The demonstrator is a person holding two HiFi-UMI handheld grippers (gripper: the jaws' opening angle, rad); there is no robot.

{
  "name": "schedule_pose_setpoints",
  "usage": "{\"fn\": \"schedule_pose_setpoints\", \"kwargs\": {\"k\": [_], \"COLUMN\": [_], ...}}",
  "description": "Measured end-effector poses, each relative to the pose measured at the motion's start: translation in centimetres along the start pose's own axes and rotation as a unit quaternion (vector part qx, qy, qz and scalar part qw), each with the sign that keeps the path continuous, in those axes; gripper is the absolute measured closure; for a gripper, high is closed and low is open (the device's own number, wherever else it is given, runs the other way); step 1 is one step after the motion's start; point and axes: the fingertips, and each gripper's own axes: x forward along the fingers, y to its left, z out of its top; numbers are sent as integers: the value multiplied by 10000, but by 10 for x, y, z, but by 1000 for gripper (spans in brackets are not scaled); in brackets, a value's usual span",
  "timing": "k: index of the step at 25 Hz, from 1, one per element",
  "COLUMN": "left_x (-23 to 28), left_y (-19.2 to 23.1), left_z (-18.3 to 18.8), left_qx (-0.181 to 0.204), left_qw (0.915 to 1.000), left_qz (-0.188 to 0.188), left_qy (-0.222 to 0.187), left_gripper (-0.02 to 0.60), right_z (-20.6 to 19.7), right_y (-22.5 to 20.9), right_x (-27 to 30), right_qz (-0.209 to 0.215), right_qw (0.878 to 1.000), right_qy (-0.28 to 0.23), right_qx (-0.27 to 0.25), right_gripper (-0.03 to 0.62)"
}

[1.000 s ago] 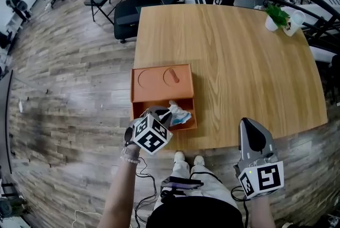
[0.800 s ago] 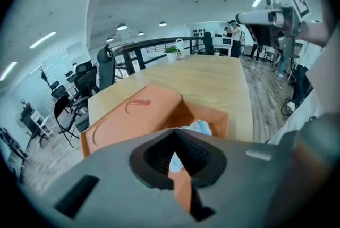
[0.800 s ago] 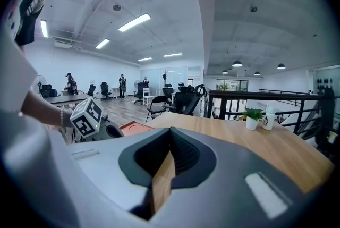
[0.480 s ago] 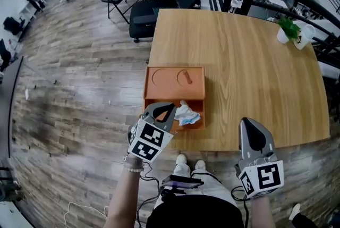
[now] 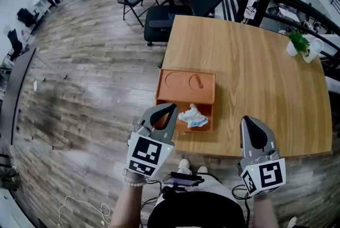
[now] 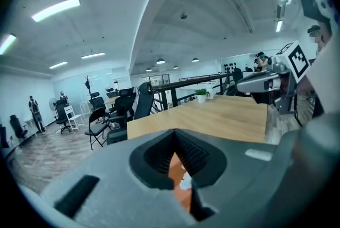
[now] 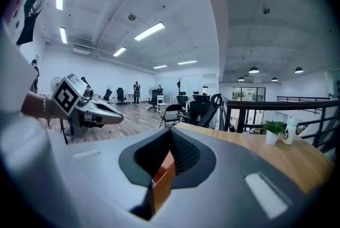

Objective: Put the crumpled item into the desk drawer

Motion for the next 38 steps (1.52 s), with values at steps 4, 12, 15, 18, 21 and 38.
{"fn": "schedule_pose_setpoints", "kwargs": {"k": [4,12,15,18,21,38], "left_x": [-20,-57,-64,-70,-75,-69], "left_y": [1,4,5,5,6,0], "left_z": [15,37,38,40,44,40], "left_qx": [-73,-61,-50,-66,-54,-17], "left_qw": [9995,9971,9962,9951,9943,9957], "left_qz": [229,559,651,727,771,636], "left_qy": [-225,-522,-571,-673,-732,-670], "left_gripper": [583,583,583,583,583,583], "right_z": [9,27,31,32,35,35], "right_y": [4,14,18,21,24,28], "right_x": [3,6,7,10,12,13], "right_qz": [141,371,454,529,587,639], "right_qw": [9998,9987,9981,9975,9971,9964], "right_qy": [-99,-288,-338,-359,-368,-323], "right_qx": [-85,-215,-252,-285,-313,-460], "right_gripper": [594,593,593,594,592,592]}}
